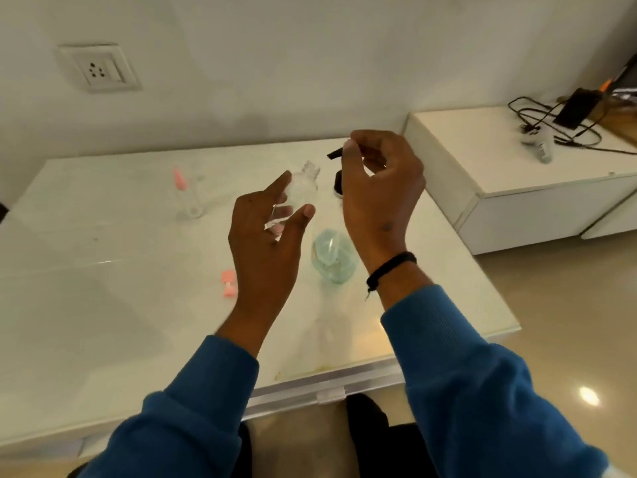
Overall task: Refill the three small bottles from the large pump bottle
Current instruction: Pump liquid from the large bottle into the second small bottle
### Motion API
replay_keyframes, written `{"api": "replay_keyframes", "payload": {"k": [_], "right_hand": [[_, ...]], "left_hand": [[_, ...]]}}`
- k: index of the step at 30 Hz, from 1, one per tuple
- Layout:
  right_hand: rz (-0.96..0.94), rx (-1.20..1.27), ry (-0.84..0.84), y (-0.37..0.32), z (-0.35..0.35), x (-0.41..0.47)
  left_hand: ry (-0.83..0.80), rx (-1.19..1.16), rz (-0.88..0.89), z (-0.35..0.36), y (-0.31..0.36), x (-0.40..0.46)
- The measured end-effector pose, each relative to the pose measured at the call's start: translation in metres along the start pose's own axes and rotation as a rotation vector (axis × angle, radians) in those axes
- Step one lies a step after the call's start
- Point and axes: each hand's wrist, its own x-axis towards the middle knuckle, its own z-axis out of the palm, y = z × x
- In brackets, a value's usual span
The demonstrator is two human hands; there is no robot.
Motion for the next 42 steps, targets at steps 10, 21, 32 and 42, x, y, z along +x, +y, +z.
{"api": "replay_keyframes", "payload": {"k": [10, 21, 32, 42], "right_hand": [[-0.181, 0.027, -0.048, 0.02, 0.002, -0.002], [-0.231, 0.025, -0.064, 0.025, -0.003, -0.001], [-0.224, 0.022, -0.065, 0.024, -0.003, 0.0], [-0.272, 0.028, -0.08, 0.025, -0.003, -0.002]], "left_hand": [[-0.03, 0.04, 0.037, 0.0, -0.01, 0.015], [-0.036, 0.031, 0.019, 0.002, -0.001, 0.014], [-0.052, 0.037, 0.013, -0.003, 0.003, 0.014], [0.019, -0.082, -0.077, -0.005, 0.008, 0.015]]}}
